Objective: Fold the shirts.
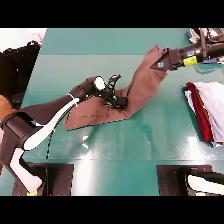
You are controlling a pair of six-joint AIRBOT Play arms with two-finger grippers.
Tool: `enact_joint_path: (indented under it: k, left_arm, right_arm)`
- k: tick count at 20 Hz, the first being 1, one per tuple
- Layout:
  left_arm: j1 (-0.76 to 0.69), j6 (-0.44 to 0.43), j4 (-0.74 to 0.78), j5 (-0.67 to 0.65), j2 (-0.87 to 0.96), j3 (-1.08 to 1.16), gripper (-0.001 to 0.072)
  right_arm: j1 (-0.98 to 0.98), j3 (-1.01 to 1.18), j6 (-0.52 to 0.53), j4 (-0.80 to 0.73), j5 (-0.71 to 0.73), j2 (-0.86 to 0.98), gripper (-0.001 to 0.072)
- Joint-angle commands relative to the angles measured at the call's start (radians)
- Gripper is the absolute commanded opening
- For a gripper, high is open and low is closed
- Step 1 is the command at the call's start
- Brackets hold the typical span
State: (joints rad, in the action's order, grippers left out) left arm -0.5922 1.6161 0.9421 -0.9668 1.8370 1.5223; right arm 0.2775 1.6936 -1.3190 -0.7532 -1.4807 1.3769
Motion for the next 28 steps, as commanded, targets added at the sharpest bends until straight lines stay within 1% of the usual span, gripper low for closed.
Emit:
enact_joint_path:
  k: [1, 2, 4, 7, 9, 11, 12, 14, 15, 16, 17, 18, 20, 21, 24, 26, 28]
  left_arm:
    - [0.02, -0.017, 0.001, -0.042, -0.012, 0.032, 0.0026]
    - [0.04, -0.032, 0.006, -0.055, -0.033, 0.042, 0.0025]
    - [0.103, -0.036, 0.07, -0.082, -0.106, 0.048, 0.0026]
    - [0.257, -0.038, 0.241, -0.148, -0.256, 0.048, 0.0026]
    - [0.378, -0.04, 0.329, -0.19, -0.359, 0.048, 0.0027]
    - [0.492, -0.054, 0.369, -0.218, -0.451, 0.048, 0.0027]
    - [0.545, -0.053, 0.373, -0.23, -0.49, 0.048, 0.0027]
    - [0.621, -0.053, 0.373, -0.243, -0.543, 0.048, 0.0026]
    - [0.65, -0.053, 0.373, -0.255, -0.561, 0.048, 0.0027]
    - [0.671, -0.053, 0.372, -0.27, -0.573, 0.048, 0.0027]
    - [0.682, -0.053, 0.372, -0.288, -0.575, 0.049, 0.0027]
    - [0.682, -0.054, 0.376, -0.31, -0.575, 0.048, 0.0026]
    - [0.679, -0.075, 0.368, -0.335, -0.574, 0.046, 0.0027]
    - [0.679, -0.079, 0.359, -0.334, -0.574, 0.047, 0.0027]
    - [0.679, -0.08, 0.348, -0.336, -0.574, 0.047, 0.0027]
    - [0.679, -0.08, 0.344, -0.336, -0.574, 0.046, 0.0027]
    - [0.679, -0.08, 0.335, -0.334, -0.574, 0.046, 0.0027]
  right_arm:
    - [0.076, 0.02, -0.007, 0.0, 0.021, 0.009, 0.0014]
    - [0.089, 0.019, -0.007, 0.001, 0.018, 0.018, 0.0013]
    - [0.131, 0.019, -0.007, 0.002, 0.019, 0.04, 0.0014]
    - [0.245, 0.019, 0.021, 0.007, 0.062, 0.088, 0.0014]
    - [0.344, 0.02, 0.08, 0.069, 0.15, 0.131, 0.0015]
    - [0.456, 0.021, 0.152, 0.163, 0.287, 0.202, 0.0015]
    - [0.505, 0.032, 0.172, 0.177, 0.345, 0.245, 0.0015]
    - [0.594, 0.119, 0.189, 0.177, 0.4, 0.362, 0.0019]
    - [0.63, 0.179, 0.212, 0.177, 0.405, 0.425, 0.0131]
    - [0.655, 0.233, 0.215, 0.178, 0.4, 0.476, 0.0428]
    - [0.674, 0.283, 0.215, 0.178, 0.383, 0.52, 0.0644]
    - [0.677, 0.327, 0.212, 0.177, 0.338, 0.55, 0.0618]
    - [0.653, 0.364, 0.202, 0.172, 0.236, 0.562, 0.0338]
    - [0.625, 0.34, 0.2, 0.166, 0.202, 0.546, 0.0312]
    - [0.506, 0.196, 0.127, 0.021, 0.125, 0.467, 0.0312]
    - [0.402, 0.058, 0.09, -0.063, 0.111, 0.395, 0.0312]
    - [0.292, -0.09, 0.06, -0.088, 0.127, 0.321, 0.0312]
